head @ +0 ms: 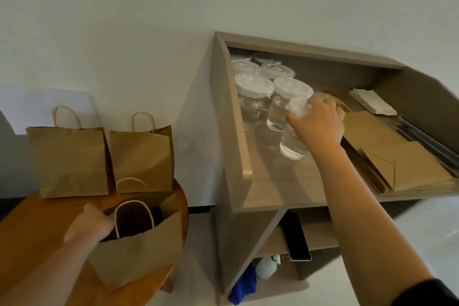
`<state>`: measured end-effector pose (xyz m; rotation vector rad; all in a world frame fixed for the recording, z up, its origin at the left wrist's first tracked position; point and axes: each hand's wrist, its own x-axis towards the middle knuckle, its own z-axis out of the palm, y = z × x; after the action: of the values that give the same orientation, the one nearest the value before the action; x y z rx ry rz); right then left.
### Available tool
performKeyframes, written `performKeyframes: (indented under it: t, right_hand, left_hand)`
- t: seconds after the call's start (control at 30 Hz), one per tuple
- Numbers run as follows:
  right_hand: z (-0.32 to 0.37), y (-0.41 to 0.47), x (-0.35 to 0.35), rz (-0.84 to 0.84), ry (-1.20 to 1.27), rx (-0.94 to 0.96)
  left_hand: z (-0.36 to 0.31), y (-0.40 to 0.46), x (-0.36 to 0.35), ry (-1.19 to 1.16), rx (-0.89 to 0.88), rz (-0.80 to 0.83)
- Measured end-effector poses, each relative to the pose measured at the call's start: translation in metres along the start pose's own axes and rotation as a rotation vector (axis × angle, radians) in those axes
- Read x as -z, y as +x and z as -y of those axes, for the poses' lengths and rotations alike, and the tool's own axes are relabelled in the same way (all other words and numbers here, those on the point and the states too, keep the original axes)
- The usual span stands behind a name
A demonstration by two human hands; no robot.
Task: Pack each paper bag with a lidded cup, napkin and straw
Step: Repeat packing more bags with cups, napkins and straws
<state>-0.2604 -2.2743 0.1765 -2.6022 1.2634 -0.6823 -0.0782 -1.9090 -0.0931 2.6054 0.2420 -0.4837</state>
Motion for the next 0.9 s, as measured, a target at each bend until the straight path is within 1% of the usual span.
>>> performKeyframes:
  t: [0.03,0.1,0.17,0.33,0.43,0.53,0.63,0.73,0.9]
  right_hand:
    - [0.001,-0.001,0.000,-0.012,0.014,0.004]
    - [0.004,-0.003,0.003,-0.043,0.040,0.017]
    - [0.009,-0.003,0.009,-0.074,0.061,0.043]
    - [0.022,-0.010,0.021,-0.063,0.090,0.104]
    - [0.027,-0.017,0.022,-0.026,0.084,0.123]
    - [0.029,-0.022,0.021,0.011,0.079,0.132]
    - [0.031,-0.026,0.023,0.024,0.086,0.144]
    - [0.035,-0.029,0.033,-0.003,0.104,0.179]
    - [0.061,-0.038,0.064,-0.073,0.201,0.287]
  left_hand:
    - [-0.021,-0.026,0.019,0.055,-0.035,-0.009]
    - [-0.055,-0.053,0.042,0.080,-0.187,-0.027]
    - [-0.083,-0.064,0.054,0.046,-0.309,-0.041]
    - [-0.140,-0.087,0.062,-0.051,-0.498,-0.063]
    - [-0.153,-0.093,0.058,-0.105,-0.539,-0.038]
    - [-0.159,-0.103,0.059,-0.144,-0.586,-0.049]
    - [-0.160,-0.108,0.063,-0.155,-0.591,-0.030]
    - [-0.164,-0.116,0.072,-0.139,-0.641,-0.040]
    - [-0.172,-0.128,0.084,-0.161,-0.662,-0.065]
